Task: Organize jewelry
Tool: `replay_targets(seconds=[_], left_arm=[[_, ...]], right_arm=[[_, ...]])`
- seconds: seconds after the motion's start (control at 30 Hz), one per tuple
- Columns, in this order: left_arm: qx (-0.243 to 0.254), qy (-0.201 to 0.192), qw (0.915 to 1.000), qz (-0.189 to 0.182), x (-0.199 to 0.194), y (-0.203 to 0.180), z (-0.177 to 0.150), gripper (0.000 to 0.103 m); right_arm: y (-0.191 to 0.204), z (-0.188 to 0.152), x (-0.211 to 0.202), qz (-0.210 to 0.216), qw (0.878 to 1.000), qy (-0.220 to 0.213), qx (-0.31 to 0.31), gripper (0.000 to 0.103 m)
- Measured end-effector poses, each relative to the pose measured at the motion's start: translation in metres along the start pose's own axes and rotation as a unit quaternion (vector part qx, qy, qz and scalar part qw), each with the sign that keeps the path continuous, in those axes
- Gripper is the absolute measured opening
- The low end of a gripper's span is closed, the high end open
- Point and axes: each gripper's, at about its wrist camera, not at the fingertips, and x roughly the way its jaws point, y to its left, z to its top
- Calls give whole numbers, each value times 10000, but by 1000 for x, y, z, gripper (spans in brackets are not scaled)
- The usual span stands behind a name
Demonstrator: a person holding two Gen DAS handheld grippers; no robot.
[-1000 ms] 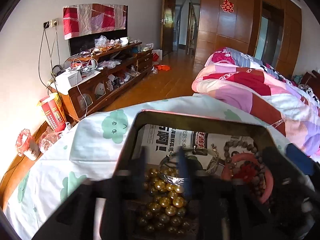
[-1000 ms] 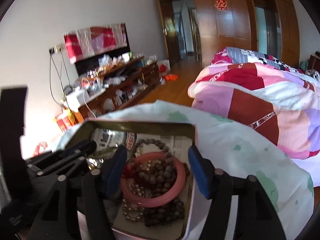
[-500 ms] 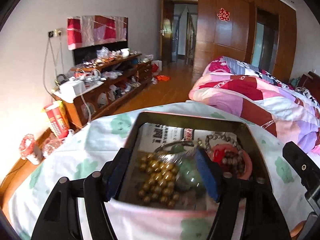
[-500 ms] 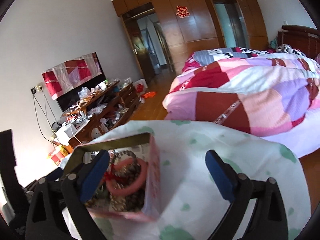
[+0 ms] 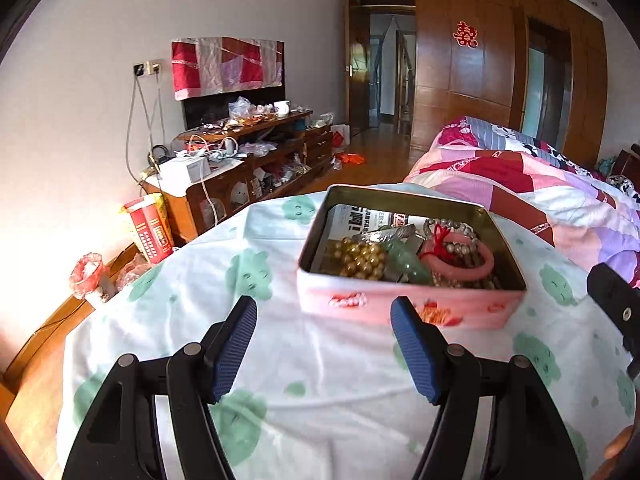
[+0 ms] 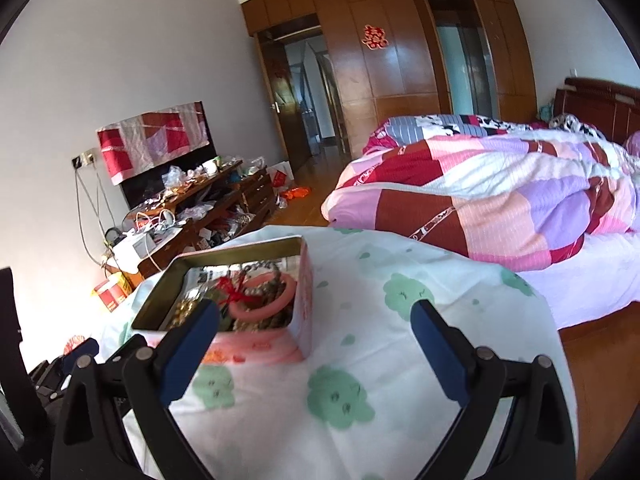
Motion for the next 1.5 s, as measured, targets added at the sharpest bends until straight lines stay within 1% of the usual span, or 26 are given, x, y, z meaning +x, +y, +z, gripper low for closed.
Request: replay_targets(seconds=[0.17, 0.27, 0.37, 0.5, 0.6, 0.63, 0.7, 0.83, 1.03, 1.5], left_arm=[[189, -148, 9995, 211, -26, 1, -10, 70], [238, -211, 9990, 316, -41, 2, -12, 70], [263, -305, 9988, 273, -57, 2, -13, 70], [139, -451, 9988, 131, -79, 5, -9, 71], [99, -561, 9983, 144, -93, 6, -5, 80], [94, -621, 9979, 159, -98, 6, -5, 81], [75, -871, 9958, 261, -112, 5, -3, 82], [52, -1059, 9940, 256, -128, 6, 2, 85], [100, -1296, 9912, 256, -141, 4, 4, 88], [114, -1285, 9914, 241, -145, 2, 3, 88]], right_arm=[[9, -10, -22, -7, 9996, -74, -281, 99], [11, -12, -36, 24, 9992, -186, -341, 99], [14, -10, -49, 16, 9989, -278, -369, 99], [15, -5, -70, 80, 9983, -481, -326, 99], [17, 0, -83, 111, 9973, -650, -328, 100], [18, 2, -87, 132, 9970, -696, -307, 100], [18, 5, -96, 199, 9963, -801, -257, 101], [17, 11, -110, 232, 9944, -1006, -204, 102], [16, 11, -119, 225, 9926, -1179, -181, 102], [16, 13, -124, 277, 9925, -1185, -126, 102]])
